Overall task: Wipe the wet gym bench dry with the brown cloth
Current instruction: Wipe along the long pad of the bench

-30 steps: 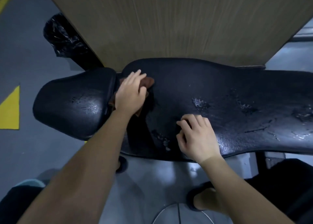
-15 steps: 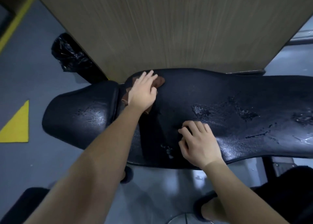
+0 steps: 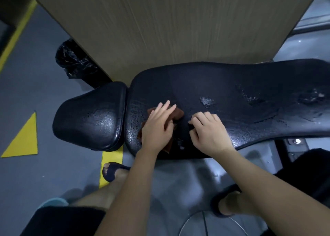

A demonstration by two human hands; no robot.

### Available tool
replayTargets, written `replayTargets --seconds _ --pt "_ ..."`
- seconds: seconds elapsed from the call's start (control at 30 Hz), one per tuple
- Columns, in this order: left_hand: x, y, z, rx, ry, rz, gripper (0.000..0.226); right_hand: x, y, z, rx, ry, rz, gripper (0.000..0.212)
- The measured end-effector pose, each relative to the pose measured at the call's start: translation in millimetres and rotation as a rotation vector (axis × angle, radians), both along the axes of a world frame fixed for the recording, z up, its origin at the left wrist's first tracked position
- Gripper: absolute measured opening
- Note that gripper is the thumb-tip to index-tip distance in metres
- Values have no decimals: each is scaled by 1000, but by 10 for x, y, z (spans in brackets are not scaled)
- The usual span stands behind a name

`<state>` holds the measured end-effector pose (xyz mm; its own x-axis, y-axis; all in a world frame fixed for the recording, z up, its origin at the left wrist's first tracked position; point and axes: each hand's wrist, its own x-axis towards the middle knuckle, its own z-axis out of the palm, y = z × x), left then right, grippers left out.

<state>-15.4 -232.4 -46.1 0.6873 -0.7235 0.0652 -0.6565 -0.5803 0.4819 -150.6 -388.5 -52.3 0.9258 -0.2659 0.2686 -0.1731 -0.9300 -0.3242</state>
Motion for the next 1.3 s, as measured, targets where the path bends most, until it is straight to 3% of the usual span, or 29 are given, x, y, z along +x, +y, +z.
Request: replayTargets --seconds 0.4,0.6,0.77,1.0,1.17,1.3 --pt "1253 -891 -37 -35 -48 146 55 72 -20 -69 -11 -65 3 18" --pt "1610 -1280 -10 97 -102 55 53 81 -45 -45 -8 -18 32 17" --pt "1189 -1061 -25 72 -102 51 52 81 -39 -20 3 -3 19 14" --pt "-116 -363 -24 7 -144 119 55 50 -20 30 -15 30 11 18" --pt "-711 -214 -16 66 -50 325 54 -35 -37 26 28 -52 -2 24" --pt "-1079 -235 -44 95 -56 457 56 -199 -207 62 -20 4 175 30"
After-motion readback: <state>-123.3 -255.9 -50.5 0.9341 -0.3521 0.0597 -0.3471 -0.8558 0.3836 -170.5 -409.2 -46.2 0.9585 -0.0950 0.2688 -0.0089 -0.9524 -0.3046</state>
